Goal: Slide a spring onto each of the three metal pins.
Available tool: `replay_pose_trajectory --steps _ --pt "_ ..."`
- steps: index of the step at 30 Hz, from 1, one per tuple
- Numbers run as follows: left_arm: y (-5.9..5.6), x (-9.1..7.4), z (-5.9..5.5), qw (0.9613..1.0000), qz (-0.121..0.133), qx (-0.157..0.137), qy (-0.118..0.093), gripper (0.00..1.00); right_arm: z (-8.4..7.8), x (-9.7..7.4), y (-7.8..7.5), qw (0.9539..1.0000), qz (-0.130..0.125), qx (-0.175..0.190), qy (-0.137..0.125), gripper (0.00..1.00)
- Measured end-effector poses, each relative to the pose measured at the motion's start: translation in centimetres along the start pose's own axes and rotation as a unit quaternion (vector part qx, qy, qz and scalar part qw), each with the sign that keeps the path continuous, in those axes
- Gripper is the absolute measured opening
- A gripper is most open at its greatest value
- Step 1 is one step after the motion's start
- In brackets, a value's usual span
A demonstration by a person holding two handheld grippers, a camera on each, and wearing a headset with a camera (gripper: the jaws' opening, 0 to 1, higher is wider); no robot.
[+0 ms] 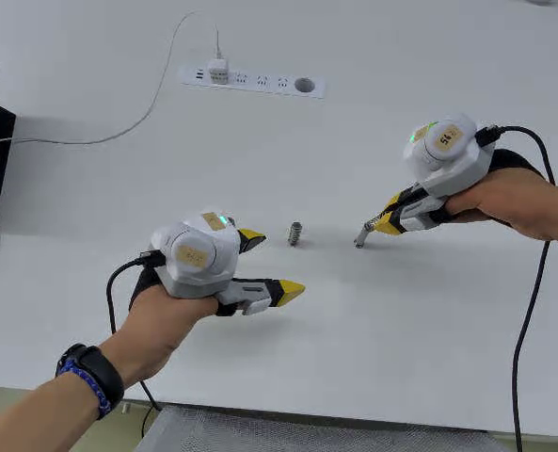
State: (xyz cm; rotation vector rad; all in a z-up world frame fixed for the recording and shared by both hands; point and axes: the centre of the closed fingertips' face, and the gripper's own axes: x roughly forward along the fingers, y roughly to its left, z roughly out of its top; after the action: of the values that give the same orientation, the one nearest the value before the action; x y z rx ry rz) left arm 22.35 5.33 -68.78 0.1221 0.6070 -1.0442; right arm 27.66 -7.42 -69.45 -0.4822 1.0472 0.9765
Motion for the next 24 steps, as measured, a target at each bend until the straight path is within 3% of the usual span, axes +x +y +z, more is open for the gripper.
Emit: replay_pose_trajectory --steps 24 --pt "1.5 -1.5 -0.4 0.9995 0.026 -0.019 -0.007 0.64 0.6 1.2 0.1 0.9998 -0.002 -0.016 0.011 0.13"
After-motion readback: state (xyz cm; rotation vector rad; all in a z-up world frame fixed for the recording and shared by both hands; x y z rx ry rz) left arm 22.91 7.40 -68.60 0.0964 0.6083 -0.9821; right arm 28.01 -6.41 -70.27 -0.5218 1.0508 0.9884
